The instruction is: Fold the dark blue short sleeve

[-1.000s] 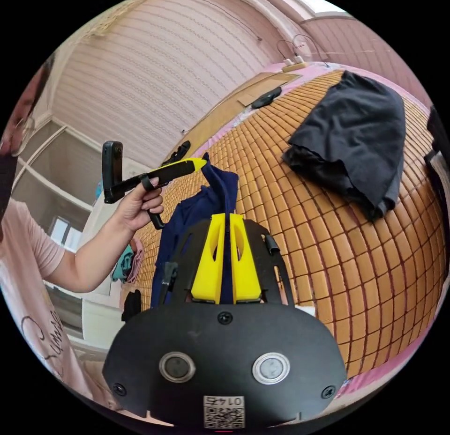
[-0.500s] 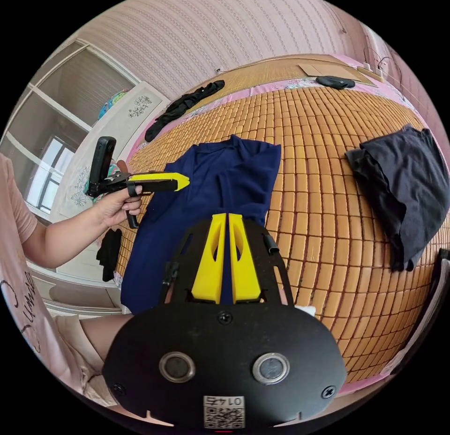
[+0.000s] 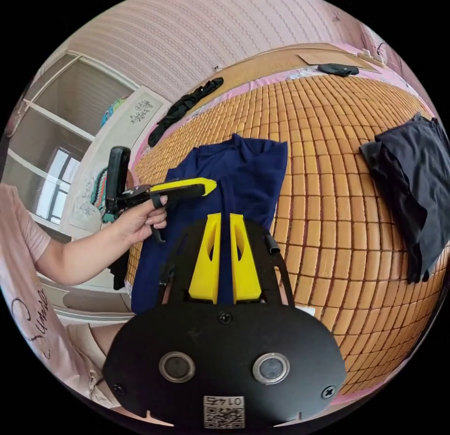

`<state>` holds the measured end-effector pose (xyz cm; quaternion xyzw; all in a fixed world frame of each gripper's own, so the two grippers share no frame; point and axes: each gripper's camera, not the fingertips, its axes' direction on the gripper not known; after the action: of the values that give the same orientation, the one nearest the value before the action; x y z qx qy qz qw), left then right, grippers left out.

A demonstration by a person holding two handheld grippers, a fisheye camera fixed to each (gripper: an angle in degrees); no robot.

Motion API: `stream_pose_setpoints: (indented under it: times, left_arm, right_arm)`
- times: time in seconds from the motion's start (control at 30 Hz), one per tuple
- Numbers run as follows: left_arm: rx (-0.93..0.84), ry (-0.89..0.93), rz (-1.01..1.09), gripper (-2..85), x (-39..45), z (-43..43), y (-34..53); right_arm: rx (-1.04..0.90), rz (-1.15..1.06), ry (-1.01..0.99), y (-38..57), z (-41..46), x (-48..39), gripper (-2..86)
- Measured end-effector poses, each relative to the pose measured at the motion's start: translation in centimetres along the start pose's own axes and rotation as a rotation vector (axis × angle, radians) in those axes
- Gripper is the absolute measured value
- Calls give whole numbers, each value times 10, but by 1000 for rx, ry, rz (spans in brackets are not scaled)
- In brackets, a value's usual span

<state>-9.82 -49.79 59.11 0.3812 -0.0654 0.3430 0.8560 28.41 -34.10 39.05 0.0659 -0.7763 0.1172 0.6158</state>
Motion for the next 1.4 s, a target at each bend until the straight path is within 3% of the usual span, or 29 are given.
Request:
stream_pose_setpoints:
  times: [0.07, 0.23, 0.4, 0.53, 0.83, 0.93, 1.2, 1.4]
  left_arm:
    - [73, -19, -35, 30, -16, -41, 14]
    - [144, -301, -213, 62, -103, -141, 60]
    - [176, -311, -238, 109, -165, -172, 60]
    - [58, -299, -246, 103, -196, -154, 47]
    - [73, -192, -238, 3, -217, -199, 54]
    - [124, -156, -233, -4, -213, -237, 51]
    - [334, -189, -173, -7, -200, -317, -2]
    - [306, -155, -118, -6, -172, -345, 5]
  right_arm:
    - [43, 4, 51, -20, -4, 10, 59]
    - [50, -3, 97, -80, 6, 38, 113]
    - [-121, -33, 61, -112, 43, 49, 105]
    - [-138, -76, 134, -114, 50, 36, 85]
    - [-159, -82, 236, -116, 54, 17, 33]
    - [-110, -74, 137, -122, 37, 14, 13]
    - [56, -118, 136, -173, -17, -4, 7]
    - [50, -164, 73, -159, -38, -24, 7]
